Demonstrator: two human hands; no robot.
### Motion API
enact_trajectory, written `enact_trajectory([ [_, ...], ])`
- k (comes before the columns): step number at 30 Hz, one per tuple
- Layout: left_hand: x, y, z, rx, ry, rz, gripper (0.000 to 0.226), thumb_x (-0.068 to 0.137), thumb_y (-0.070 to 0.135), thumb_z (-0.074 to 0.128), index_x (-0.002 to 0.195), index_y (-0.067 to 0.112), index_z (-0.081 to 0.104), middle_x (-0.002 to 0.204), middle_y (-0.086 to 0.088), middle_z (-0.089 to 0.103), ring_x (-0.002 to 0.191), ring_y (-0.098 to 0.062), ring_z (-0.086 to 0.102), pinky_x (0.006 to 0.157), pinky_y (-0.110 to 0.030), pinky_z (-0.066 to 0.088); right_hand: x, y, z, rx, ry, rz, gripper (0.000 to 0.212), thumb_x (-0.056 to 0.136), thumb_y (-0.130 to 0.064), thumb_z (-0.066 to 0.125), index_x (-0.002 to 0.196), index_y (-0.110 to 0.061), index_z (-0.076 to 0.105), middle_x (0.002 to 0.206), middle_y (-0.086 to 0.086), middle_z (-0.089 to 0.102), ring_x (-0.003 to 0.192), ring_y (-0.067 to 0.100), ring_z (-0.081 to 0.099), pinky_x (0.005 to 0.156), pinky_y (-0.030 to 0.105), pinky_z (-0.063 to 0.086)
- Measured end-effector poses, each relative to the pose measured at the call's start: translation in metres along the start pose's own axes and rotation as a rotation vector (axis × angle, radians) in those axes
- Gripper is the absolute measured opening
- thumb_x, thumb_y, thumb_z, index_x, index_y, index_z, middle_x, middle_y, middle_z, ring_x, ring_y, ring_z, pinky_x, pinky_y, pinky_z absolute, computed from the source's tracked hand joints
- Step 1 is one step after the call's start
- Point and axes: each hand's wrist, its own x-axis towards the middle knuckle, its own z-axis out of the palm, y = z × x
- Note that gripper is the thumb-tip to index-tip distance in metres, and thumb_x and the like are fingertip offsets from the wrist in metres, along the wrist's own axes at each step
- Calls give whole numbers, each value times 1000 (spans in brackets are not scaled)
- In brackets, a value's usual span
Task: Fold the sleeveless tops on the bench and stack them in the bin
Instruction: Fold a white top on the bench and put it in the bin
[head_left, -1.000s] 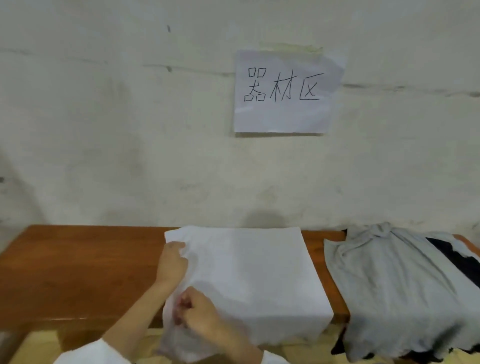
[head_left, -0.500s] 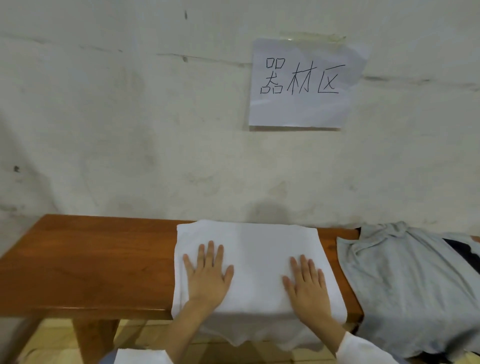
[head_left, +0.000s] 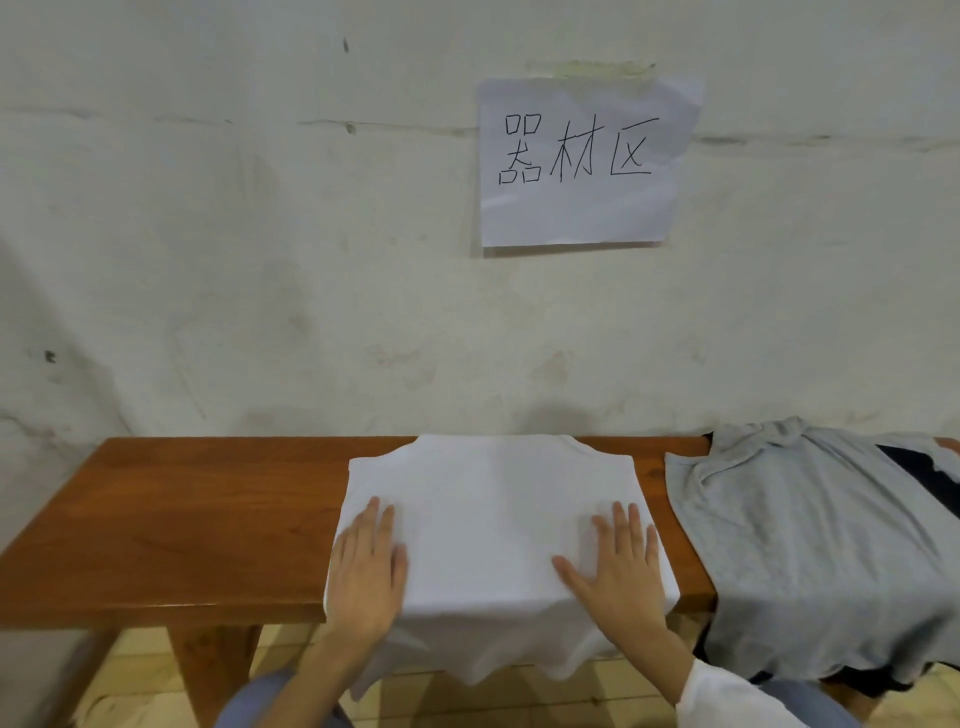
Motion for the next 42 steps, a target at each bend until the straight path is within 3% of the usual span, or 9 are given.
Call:
enact_trajectory([
  [3, 4, -19, 0, 97, 59, 120, 87, 89, 62, -14, 145, 22, 38, 153, 1, 33, 143, -17, 23, 116, -38, 9, 7, 13, -2, 41, -2, -6, 127, 48, -95, -17, 151, -22, -5, 159, 5, -12, 146, 25, -13, 116, 38, -13],
  [14, -1, 6, 8, 100, 37, 24, 93, 65, 72, -35, 144, 29, -17, 151, 5, -24, 140, -17, -23, 97, -33, -37, 16, 24, 4, -64, 12, -35, 116, 50, -87, -32, 148, -25, -18, 158, 4, -21, 145, 24, -19, 118, 43, -12],
  [19, -8, -32, 2, 194, -32, 172, 68, 96, 63, 8, 149, 24, 25, 155, -1, 25, 144, -23, 18, 114, -36, -6, 12, 24, -1, -65, -20, -17, 123, 44, -90, -30, 146, -21, -25, 156, 7, -26, 144, 26, -21, 117, 43, -12],
  [26, -8, -18, 0, 193, -18, 189, 96, 70, 71, -34, 149, 25, -5, 155, 3, -16, 143, -18, -19, 114, -34, -22, 6, 25, -13, -46, -102, -52, 128, 47, -95, -13, 148, -17, -21, 155, 10, -26, 144, 27, -23, 117, 43, -12],
  [30, -13, -9, -5, 181, -2, 149, 88, 74, 69, -27, 149, 25, -7, 154, 4, -15, 144, -18, -15, 115, -40, -13, 3, 30, -23, 63, -36, -76, 124, 56, -91, -15, 152, -15, 8, 160, 10, 5, 148, 25, 3, 120, 41, 4],
  [33, -37, 3, -6, 66, 249, 273, 60, 96, 45, 19, 134, 13, 51, 140, -9, 50, 132, -27, 43, 113, -37, 20, -24, 28, -24, 258, 152, -174, 64, 89, -68, 29, 124, -20, 53, 126, -1, 55, 116, 16, 51, 105, 33, 40],
  [35, -61, 7, 16, -46, 372, 494, 37, 95, 32, 36, 105, 10, 65, 107, -8, 63, 101, -24, 58, 95, -33, 35, -49, 24, -16, 320, 139, -282, 28, 95, -47, 42, 94, -24, 59, 90, -8, 59, 82, 8, 55, 80, 28, 48],
  [39, -87, -2, 71, -110, -13, 425, 42, 94, 43, 29, 76, 19, 59, 76, 4, 58, 70, -13, 54, 72, -30, 47, -77, 37, 23, 351, -132, -207, 36, 99, -37, 42, 65, -28, 47, 63, -9, 52, 55, 1, 47, 53, 14, 36],
  [42, -78, -17, 96, -173, -211, 69, 37, 91, 40, 35, 68, 18, 54, 66, -2, 58, 61, -18, 56, 61, -37, 48, -70, 60, 58, 640, -181, 189, 33, 99, -28, 46, 75, -12, 61, 67, 6, 61, 57, 13, 53, 62, 33, 52],
])
